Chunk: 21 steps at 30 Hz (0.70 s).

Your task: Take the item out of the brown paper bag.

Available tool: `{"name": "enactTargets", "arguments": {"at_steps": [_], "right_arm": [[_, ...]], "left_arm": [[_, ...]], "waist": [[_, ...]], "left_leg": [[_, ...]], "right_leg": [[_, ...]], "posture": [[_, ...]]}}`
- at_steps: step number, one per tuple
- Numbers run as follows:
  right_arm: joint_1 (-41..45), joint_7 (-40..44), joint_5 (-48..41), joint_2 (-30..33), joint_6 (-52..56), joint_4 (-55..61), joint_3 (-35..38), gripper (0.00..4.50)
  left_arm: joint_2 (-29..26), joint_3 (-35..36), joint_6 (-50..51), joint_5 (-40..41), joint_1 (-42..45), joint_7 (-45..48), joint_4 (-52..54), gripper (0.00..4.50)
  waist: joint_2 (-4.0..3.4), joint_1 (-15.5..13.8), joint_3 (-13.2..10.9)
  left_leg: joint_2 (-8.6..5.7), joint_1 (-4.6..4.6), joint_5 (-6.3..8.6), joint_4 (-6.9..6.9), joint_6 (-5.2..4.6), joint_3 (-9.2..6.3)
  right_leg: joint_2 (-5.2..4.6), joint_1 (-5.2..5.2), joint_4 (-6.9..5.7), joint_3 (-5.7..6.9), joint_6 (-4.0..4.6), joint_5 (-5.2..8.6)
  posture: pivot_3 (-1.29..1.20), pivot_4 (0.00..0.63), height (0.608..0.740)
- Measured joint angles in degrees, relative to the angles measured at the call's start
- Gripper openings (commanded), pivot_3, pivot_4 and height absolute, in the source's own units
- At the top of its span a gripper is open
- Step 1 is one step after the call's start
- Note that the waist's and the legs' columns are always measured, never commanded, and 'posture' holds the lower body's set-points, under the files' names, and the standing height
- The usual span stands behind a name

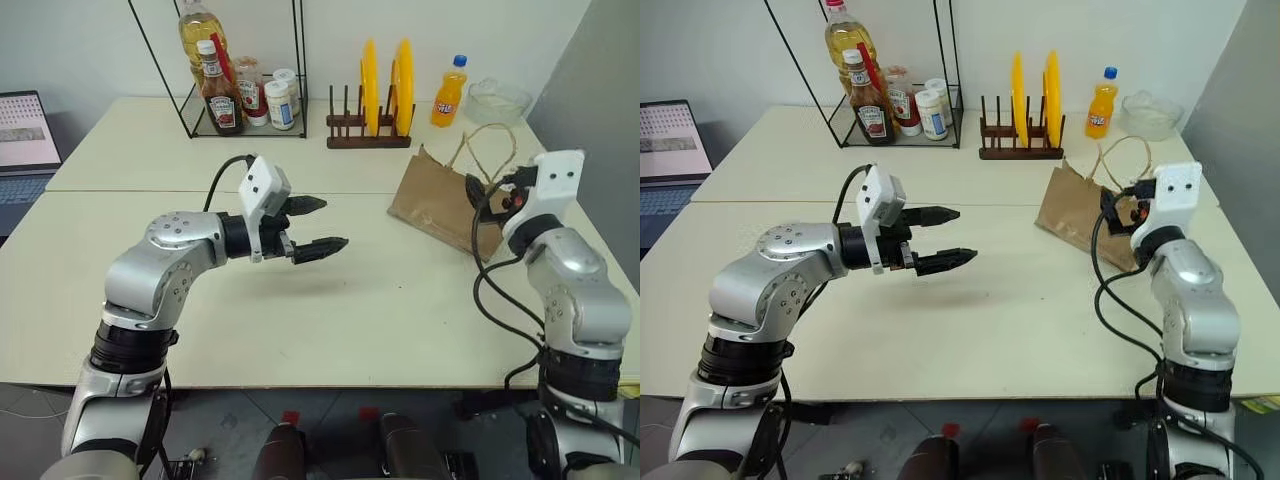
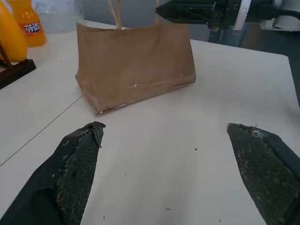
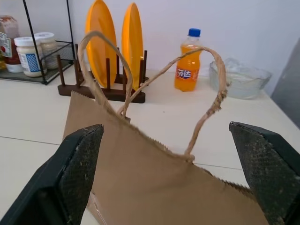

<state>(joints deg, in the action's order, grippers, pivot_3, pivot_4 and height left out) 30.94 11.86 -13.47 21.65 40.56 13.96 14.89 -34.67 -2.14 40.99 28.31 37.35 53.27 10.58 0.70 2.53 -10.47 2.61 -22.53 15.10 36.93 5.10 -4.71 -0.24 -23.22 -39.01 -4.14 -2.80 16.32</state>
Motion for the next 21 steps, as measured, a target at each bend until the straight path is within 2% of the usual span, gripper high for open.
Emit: {"name": "enactTargets", "arguments": {"at_steps": [12,21], "right_arm": [[17.5,1.8,-8.3,1.3,11.0,-19.7,4.2,4.49],[27.2,2.9,-8.8,2.2,10.4,-36.6,4.6,4.49]], "left_arm": [[-0.3,-0.6,-2.3,-1.5,3.1,1.4,-2.6,4.48],[-0.5,-0.6,-1.3,-1.1,4.4,1.1,-1.6,4.48]], "waist": [[-0.05,0.6,0.0],[-0.08,0.7,-0.1]], "left_leg": [[0.00,-0.08,0.00,0.00,-0.01,0.01],[0.00,-0.11,0.00,-0.02,-0.01,0.02]], "right_leg": [[-0.01,-0.04,0.01,0.00,0.01,0.00],[-0.01,-0.09,0.01,-0.01,0.01,-0.01]], "posture": [[0.00,0.150,0.740],[0.00,0.150,0.740]]}}
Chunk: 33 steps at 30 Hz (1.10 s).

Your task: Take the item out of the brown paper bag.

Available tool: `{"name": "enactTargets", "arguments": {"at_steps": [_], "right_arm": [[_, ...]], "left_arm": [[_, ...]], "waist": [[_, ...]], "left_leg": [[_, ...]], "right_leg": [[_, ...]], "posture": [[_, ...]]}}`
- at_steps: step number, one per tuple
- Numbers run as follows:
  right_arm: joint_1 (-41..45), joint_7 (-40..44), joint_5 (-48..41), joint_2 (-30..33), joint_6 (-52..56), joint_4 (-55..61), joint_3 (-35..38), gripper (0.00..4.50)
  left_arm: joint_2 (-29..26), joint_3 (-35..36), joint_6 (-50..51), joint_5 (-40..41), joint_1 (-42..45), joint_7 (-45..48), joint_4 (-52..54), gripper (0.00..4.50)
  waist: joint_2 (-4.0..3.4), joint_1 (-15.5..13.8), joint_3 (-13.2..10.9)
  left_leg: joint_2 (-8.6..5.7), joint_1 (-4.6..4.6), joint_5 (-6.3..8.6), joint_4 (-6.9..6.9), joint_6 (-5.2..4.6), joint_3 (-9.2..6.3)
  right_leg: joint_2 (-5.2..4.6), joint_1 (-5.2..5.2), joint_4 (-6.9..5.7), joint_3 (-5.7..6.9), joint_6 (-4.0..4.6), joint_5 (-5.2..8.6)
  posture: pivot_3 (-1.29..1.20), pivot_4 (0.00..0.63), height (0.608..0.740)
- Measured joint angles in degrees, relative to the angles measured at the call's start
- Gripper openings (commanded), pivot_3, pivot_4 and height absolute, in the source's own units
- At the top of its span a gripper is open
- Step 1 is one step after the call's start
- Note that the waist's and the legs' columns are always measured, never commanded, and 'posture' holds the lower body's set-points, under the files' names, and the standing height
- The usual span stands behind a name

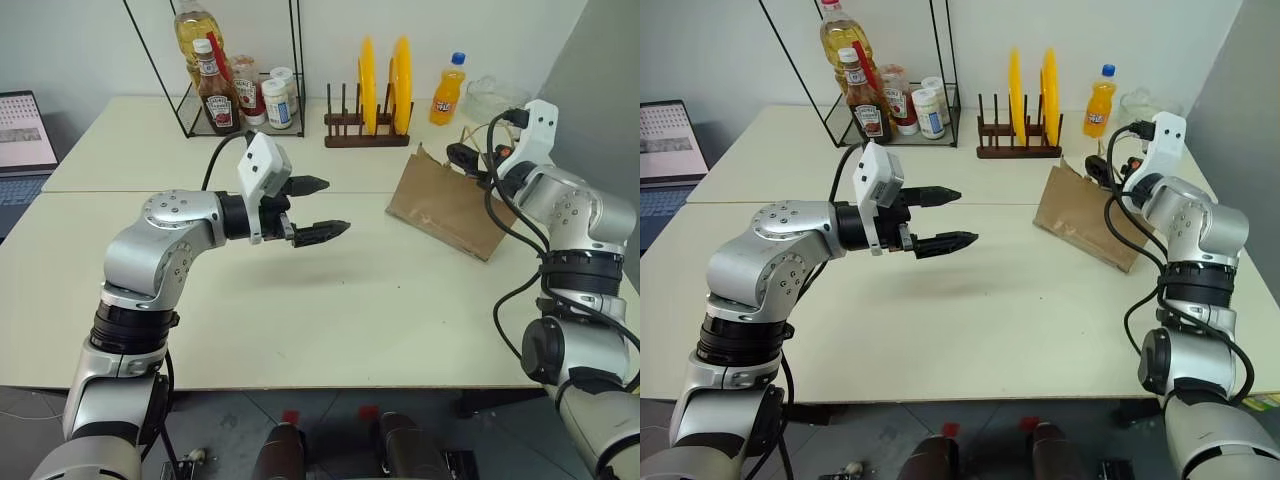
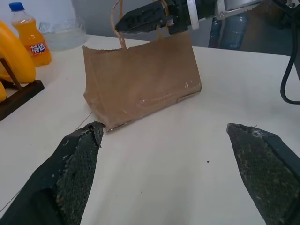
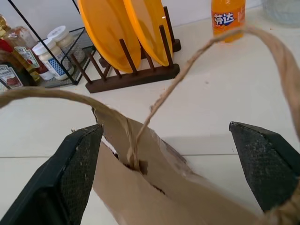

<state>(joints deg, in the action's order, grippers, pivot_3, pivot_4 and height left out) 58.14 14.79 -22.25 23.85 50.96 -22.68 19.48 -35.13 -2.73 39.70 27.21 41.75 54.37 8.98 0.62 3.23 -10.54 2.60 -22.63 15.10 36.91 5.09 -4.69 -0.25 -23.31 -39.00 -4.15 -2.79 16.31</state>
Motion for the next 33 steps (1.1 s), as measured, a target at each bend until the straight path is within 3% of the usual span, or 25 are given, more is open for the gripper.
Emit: {"name": "enactTargets", "arguments": {"at_steps": [8,11,20,22,33], "right_arm": [[3.9,4.6,0.4,0.0,-3.5,-8.6,-2.0,4.49],[4.2,6.8,0.7,0.0,-5.4,-10.9,-3.0,3.94],[4.3,9.7,0.7,0.0,-8.3,-13.8,-3.8,0.61],[4.4,9.9,0.7,0.0,-8.6,-14.1,-3.8,0.09],[4.5,11.2,0.1,0.0,-9.0,-14.5,-3.6,0.09]], "left_arm": [[-0.1,0.9,1.4,1.9,-0.1,-0.7,1.6,4.48],[-0.5,0.9,1.3,2.0,-0.7,-0.8,2.7,4.50],[-1.3,1.0,1.4,2.1,-2.9,-1.3,4.1,4.50],[-1.6,1.1,1.4,2.1,-2.9,-1.3,4.1,4.50],[-1.4,2.6,2.4,3.3,-4.0,-3.2,6.3,4.50]], "waist": [[-0.01,0.0,0.0],[-0.01,0.0,0.0],[-0.01,0.0,0.0],[-0.01,0.0,0.0],[-0.01,0.1,0.0]], "left_leg": [[0.00,-0.01,0.00,0.01,0.00,0.00],[0.00,-0.01,0.00,0.00,0.00,-0.01],[0.00,-0.01,0.00,0.01,0.00,-0.01],[0.00,-0.01,0.00,0.01,0.00,-0.01],[0.00,-0.01,0.00,0.01,0.00,-0.01]], "right_leg": [[0.00,-0.01,-0.01,0.00,0.00,0.00],[0.00,-0.01,-0.01,0.00,0.00,0.00],[0.00,-0.01,-0.02,0.00,0.00,0.00],[0.00,-0.01,-0.02,0.00,0.00,0.00],[0.00,-0.01,-0.02,0.00,0.00,0.00]], "posture": [[0.00,0.150,0.740],[0.00,0.150,0.740],[0.00,0.150,0.740],[0.00,0.150,0.740],[0.00,0.150,0.740]]}}
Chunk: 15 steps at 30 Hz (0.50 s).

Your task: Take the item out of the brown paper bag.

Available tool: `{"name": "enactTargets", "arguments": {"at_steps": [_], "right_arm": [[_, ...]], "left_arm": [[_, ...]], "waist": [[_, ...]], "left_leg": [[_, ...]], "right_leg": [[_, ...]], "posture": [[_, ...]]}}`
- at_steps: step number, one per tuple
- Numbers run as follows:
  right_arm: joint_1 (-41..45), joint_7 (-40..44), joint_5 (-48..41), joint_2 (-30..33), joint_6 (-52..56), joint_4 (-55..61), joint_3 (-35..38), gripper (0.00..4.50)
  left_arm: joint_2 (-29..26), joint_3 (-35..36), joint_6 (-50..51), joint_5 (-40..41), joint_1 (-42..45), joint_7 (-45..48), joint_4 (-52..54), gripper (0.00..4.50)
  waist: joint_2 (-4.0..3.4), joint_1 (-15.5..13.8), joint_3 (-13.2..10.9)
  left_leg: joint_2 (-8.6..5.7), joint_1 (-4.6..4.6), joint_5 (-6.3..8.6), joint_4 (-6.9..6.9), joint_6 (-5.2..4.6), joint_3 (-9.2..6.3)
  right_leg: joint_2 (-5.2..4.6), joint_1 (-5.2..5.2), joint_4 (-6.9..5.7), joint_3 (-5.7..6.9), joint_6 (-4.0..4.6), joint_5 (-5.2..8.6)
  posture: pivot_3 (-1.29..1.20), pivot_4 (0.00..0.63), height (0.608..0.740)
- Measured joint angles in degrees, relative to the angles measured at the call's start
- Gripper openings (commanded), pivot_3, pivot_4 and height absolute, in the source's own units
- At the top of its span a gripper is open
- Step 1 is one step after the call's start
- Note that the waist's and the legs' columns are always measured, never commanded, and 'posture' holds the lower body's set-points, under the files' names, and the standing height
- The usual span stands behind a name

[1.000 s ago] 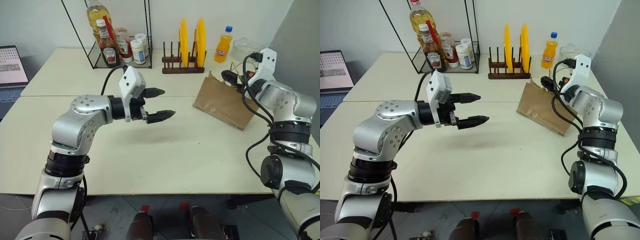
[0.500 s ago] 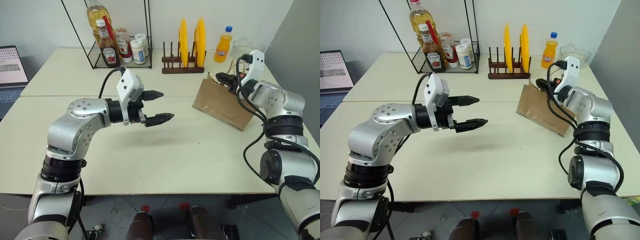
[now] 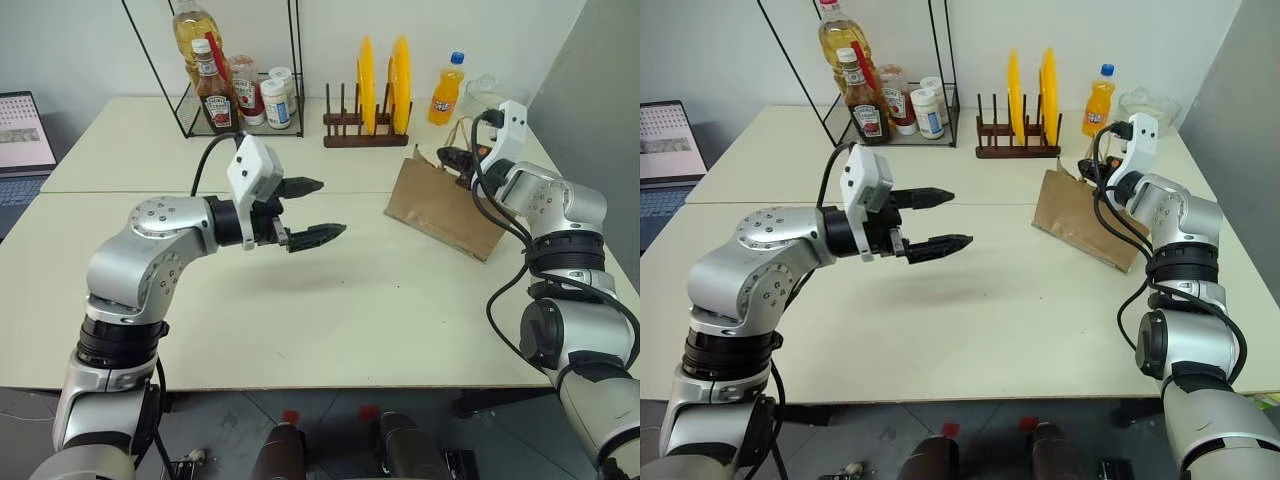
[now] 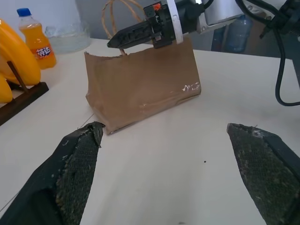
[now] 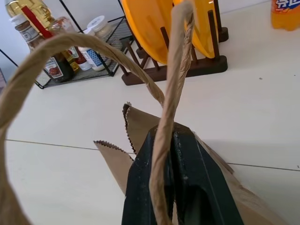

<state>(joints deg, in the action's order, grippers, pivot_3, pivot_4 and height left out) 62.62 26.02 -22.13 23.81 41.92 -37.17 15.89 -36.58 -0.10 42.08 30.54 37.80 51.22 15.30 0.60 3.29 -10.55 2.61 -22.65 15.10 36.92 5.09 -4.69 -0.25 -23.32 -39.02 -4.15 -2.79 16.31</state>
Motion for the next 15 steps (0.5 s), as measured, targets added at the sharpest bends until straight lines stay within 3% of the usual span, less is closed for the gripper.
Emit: {"name": "enactTargets", "arguments": {"at_steps": [15], "right_arm": [[3.1,3.9,-5.7,-6.8,3.7,6.3,-2.2,0.09]], "left_arm": [[-0.2,7.3,6.5,7.2,-6.1,-7.9,8.0,4.50]], "waist": [[-0.05,0.4,-0.1]], "left_leg": [[0.01,-0.08,0.00,0.00,0.00,0.00]], "right_leg": [[0.00,-0.11,-0.03,0.00,0.00,0.00]], "posture": [[0.00,0.150,0.740]]}}
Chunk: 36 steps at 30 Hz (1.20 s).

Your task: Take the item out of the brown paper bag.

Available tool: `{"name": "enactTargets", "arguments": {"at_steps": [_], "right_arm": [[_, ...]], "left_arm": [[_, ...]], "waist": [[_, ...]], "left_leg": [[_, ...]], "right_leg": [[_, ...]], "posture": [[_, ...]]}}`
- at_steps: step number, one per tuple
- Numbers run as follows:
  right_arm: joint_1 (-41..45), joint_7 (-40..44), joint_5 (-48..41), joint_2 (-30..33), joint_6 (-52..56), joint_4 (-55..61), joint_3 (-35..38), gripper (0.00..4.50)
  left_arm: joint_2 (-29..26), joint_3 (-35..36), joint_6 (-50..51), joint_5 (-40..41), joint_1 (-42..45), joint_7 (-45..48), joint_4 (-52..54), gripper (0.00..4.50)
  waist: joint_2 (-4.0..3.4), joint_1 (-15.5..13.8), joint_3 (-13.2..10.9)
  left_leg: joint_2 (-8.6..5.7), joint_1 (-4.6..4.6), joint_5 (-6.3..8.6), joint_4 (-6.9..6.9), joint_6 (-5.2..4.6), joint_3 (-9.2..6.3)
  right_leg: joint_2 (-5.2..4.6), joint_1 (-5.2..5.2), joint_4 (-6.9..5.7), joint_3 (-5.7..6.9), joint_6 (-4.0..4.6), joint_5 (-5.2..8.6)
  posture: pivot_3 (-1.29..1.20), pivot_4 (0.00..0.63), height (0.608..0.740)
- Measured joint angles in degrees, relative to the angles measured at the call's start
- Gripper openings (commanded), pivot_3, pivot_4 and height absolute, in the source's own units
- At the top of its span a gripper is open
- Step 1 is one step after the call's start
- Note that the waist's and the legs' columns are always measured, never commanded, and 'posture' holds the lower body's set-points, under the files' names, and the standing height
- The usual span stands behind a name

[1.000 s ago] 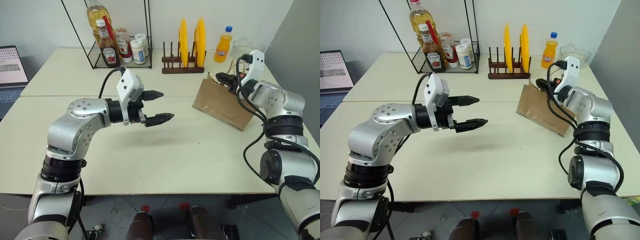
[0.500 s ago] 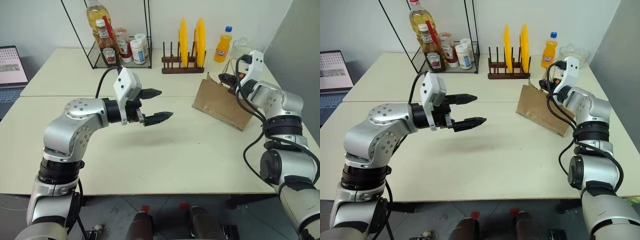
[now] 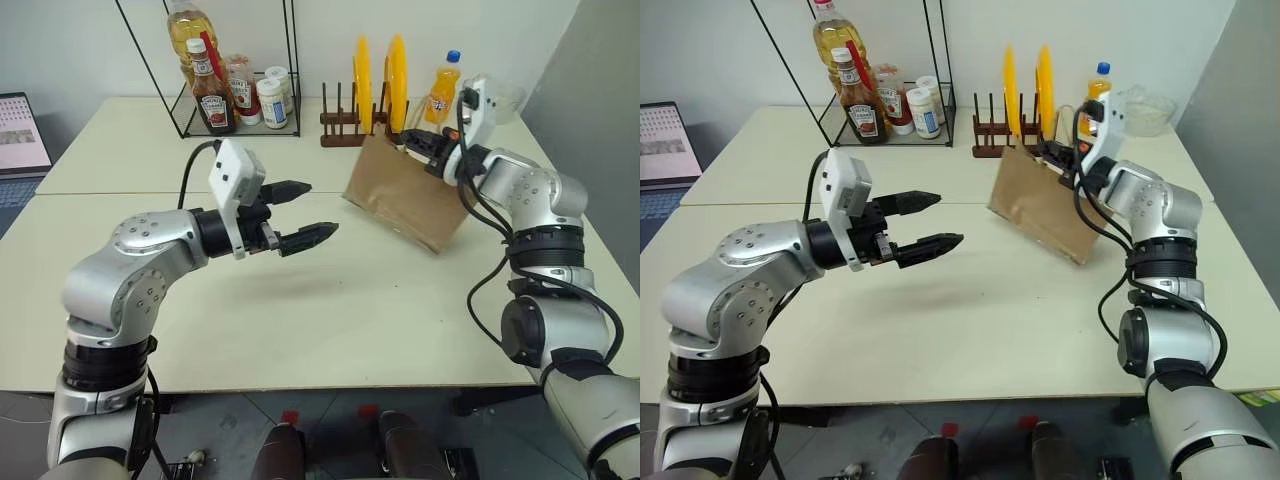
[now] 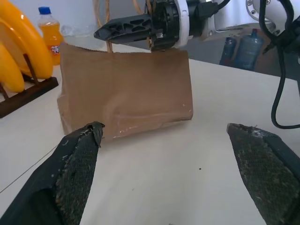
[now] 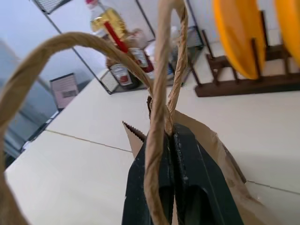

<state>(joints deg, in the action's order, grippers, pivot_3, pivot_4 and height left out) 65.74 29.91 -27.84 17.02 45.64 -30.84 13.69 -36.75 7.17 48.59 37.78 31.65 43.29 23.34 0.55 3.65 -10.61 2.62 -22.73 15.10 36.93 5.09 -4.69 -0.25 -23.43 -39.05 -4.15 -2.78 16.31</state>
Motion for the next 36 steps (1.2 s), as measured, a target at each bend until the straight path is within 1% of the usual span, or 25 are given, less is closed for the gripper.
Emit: {"name": "enactTargets", "arguments": {"at_steps": [4,9,15,18,22,28,36], "right_arm": [[1.5,2.4,0.1,-3.3,-1.2,-0.1,-3.3,0.09],[4.0,8.7,1.7,-7.1,-5.6,-4.2,-8.3,0.09],[9.5,17.7,5.2,-12.0,-16.7,-15.4,-12.5,0.09],[11.3,21.4,7.0,-13.7,-21.7,-21.3,-13.1,0.09],[12.7,25.1,9.3,-15.7,-26.7,-27.7,-13.8,0.09],[12.7,25.8,13.2,-18.3,-32.0,-33.7,-14.3,0.09],[13.3,21.1,18.0,-20.1,-37.9,-37.0,-15.0,0.09]], "left_arm": [[0.0,2.5,1.4,1.7,-2.8,-3.3,2.8,4.50],[0.0,7.2,2.5,3.9,-8.0,-7.4,6.2,4.50],[-0.9,13.9,3.5,6.1,-15.5,-11.6,10.8,4.50],[-1.0,17.0,3.5,6.5,-19.6,-13.4,12.1,4.50],[-0.8,18.2,3.5,8.5,-22.5,-16.0,15.5,4.50],[-0.6,18.2,3.4,9.8,-26.0,-19.1,17.9,4.50],[-1.6,18.2,2.2,10.7,-26.0,-20.1,17.9,4.50]], "waist": [[0.00,0.0,0.0],[-0.01,0.1,0.0],[0.00,0.2,0.0],[0.04,0.2,0.0],[0.17,0.0,-0.1],[0.17,0.0,-0.1],[0.17,0.0,-0.1]], "left_leg": [[0.01,-0.03,0.00,0.00,0.00,-0.03],[0.01,-0.02,0.00,0.01,0.00,-0.03],[0.02,-0.01,0.00,-0.01,0.01,-0.03],[0.02,-0.03,0.00,0.01,0.01,-0.04],[0.02,-0.03,0.00,0.02,0.01,-0.04],[0.02,-0.02,-0.01,0.02,0.01,-0.05],[0.02,0.00,-0.01,0.02,0.02,-0.04]], "right_leg": [[0.00,-0.01,-0.01,0.04,0.00,0.00],[-0.01,-0.03,-0.02,0.04,0.00,0.00],[-0.01,-0.03,-0.01,0.05,0.01,0.00],[-0.01,-0.03,-0.01,0.06,0.01,-0.01],[-0.02,-0.02,-0.02,0.06,0.01,-0.01],[-0.01,-0.03,-0.03,0.06,0.01,-0.01],[-0.02,-0.02,-0.03,0.06,0.02,-0.01]], "posture": [[0.00,0.150,0.740],[0.00,0.150,0.740],[0.00,0.150,0.740],[0.00,0.150,0.740],[0.00,0.150,0.740],[0.00,0.150,0.740],[0.00,0.150,0.740]]}}
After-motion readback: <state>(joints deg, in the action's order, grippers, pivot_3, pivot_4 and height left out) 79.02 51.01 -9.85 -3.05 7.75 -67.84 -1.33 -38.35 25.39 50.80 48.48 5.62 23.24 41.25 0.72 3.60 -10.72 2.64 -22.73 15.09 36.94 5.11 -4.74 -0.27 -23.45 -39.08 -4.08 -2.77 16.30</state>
